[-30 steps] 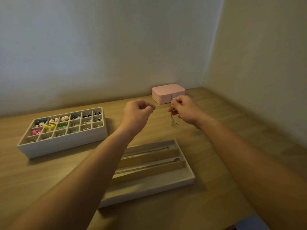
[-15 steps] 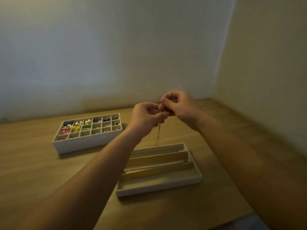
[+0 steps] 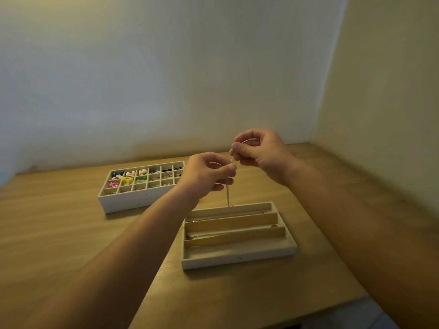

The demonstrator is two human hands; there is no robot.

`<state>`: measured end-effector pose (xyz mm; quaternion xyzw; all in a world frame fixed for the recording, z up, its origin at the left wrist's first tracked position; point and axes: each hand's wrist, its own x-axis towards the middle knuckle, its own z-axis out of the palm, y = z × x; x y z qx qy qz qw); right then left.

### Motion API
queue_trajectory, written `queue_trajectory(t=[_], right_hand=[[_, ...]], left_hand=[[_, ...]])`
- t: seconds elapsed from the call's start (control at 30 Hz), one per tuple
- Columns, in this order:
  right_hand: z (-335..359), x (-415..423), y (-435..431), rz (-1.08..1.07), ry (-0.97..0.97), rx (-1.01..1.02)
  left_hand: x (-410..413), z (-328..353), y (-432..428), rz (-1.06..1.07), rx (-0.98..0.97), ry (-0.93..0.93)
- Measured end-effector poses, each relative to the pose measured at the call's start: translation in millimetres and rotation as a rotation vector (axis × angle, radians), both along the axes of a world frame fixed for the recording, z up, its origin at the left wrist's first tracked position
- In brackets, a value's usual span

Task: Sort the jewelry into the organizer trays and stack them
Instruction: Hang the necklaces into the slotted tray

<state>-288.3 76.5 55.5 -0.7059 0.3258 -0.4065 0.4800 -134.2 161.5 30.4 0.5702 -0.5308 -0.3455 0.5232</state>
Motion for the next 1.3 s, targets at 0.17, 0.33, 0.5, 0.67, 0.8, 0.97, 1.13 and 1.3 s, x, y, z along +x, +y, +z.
queue_trajectory(t=[0.17, 0.33, 0.5, 0.67, 0.8, 0.97, 1.13, 1.3], right_hand=[[-2, -1, 3, 0.068, -0.037, 0.112], [-2, -5, 1, 0.126, 0.001, 0.161], [-3, -8, -5, 0.16, 0.045, 0.168], [-5, -9, -11, 0.165, 0.19, 0.126], [-9, -6, -15, 0.176, 0.192, 0.131], [-11, -2, -17, 0.198, 0.065, 0.235], [-11, -3, -17, 0.185, -0.018, 0.266], [-8, -1, -16, 0.14, 0.022, 0.16]], left_hand=[[1, -1, 2, -0.021, -0.007, 0.004], [3, -1, 3, -0.04, -0.016, 0.015], [7, -3, 1, -0.069, 0.001, 0.06], [8, -5, -7, -0.086, 0.051, 0.108], [10, -8, -14, -0.07, 0.051, 0.128], [10, -12, -22, -0.048, 0.056, 0.05], [9, -8, -28, -0.021, 0.048, 0.098], [4, -3, -28, -0.003, 0.036, 0.082]])
